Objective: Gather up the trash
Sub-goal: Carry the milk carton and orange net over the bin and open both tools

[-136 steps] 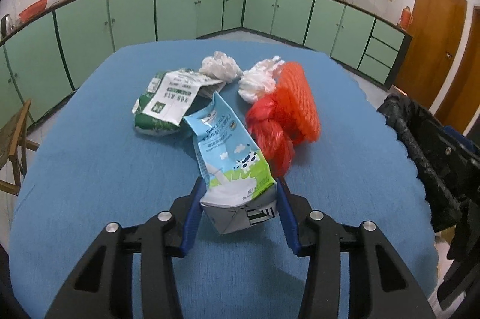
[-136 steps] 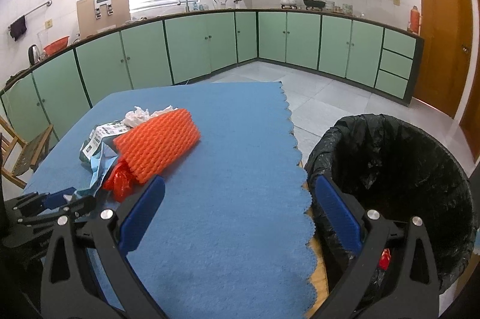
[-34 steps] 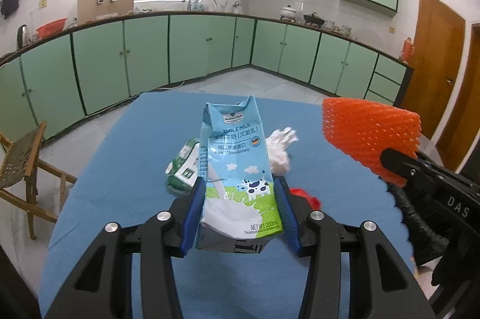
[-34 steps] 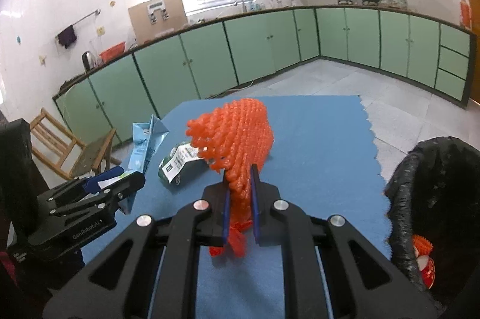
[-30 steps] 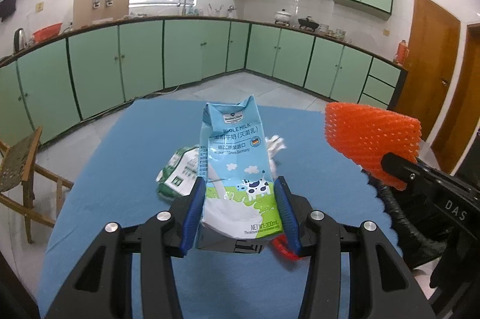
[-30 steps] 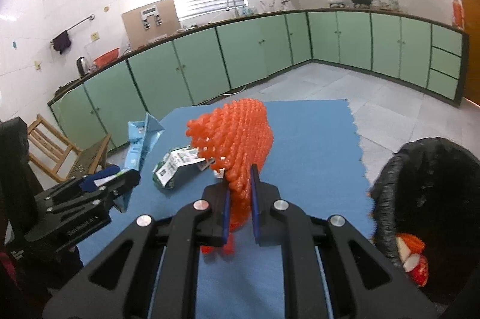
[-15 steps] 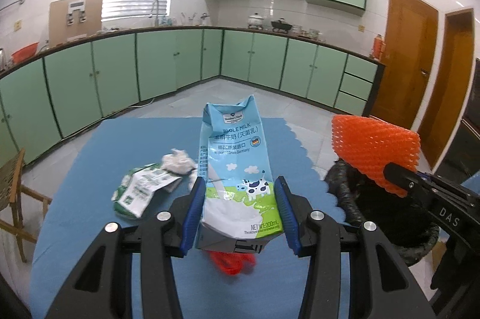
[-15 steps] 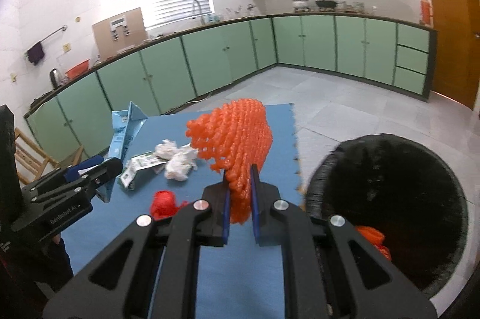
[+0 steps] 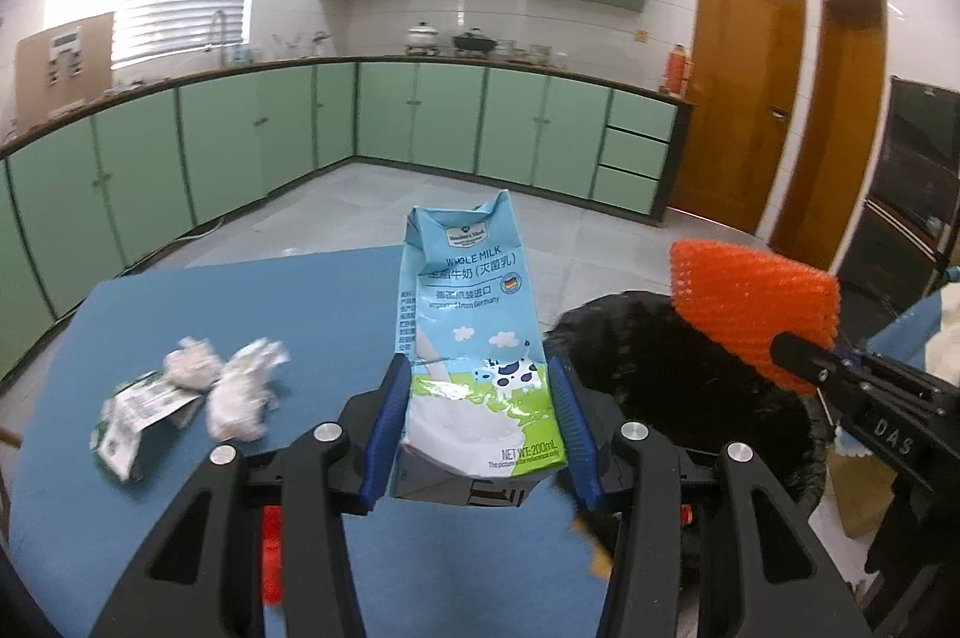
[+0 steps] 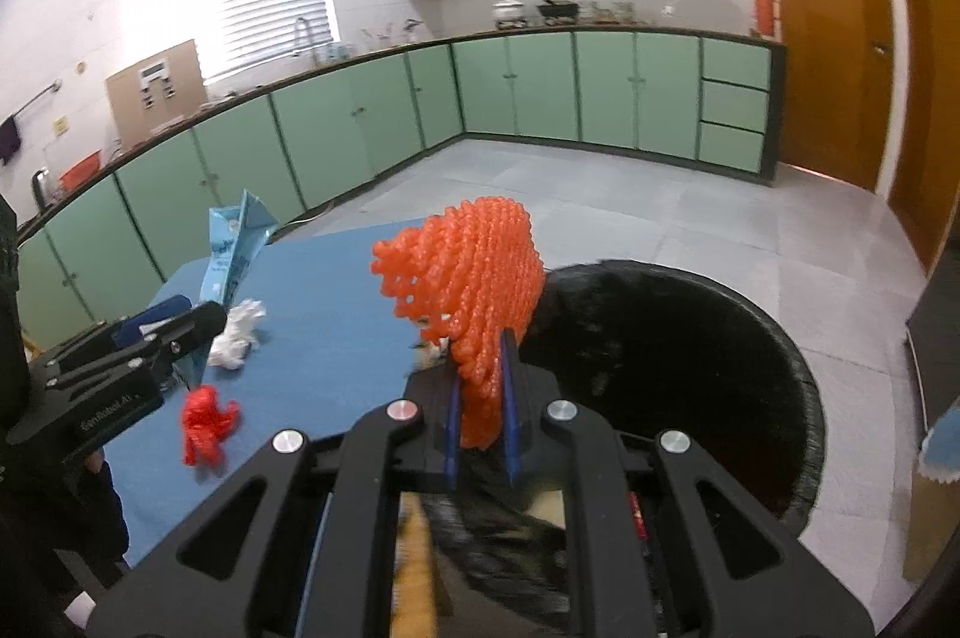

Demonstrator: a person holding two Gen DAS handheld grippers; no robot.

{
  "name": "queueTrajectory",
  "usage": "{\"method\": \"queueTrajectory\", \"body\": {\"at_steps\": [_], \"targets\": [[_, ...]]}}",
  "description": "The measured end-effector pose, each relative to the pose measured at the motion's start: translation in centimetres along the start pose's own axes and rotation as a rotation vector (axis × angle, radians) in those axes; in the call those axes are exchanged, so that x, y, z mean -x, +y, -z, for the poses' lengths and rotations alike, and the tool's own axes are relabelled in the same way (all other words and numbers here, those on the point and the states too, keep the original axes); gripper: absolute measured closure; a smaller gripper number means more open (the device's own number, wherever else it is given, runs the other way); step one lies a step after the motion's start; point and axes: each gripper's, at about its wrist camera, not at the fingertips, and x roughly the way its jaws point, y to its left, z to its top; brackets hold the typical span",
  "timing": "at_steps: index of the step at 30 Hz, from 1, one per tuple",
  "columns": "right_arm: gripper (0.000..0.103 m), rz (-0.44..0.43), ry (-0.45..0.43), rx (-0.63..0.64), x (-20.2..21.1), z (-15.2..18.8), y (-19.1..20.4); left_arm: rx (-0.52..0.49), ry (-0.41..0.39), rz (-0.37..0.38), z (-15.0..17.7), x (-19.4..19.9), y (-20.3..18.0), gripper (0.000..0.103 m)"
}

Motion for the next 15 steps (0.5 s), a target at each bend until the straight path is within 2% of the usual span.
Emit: {"method": "queueTrajectory", "body": {"at_steps": [15], "targets": [[0.093, 0.122, 0.053, -0.074, -2.5, 2.5, -9.2, -0.076, 0.041, 0.129, -1.1, -7.0, -8.8, 0.056]]}}
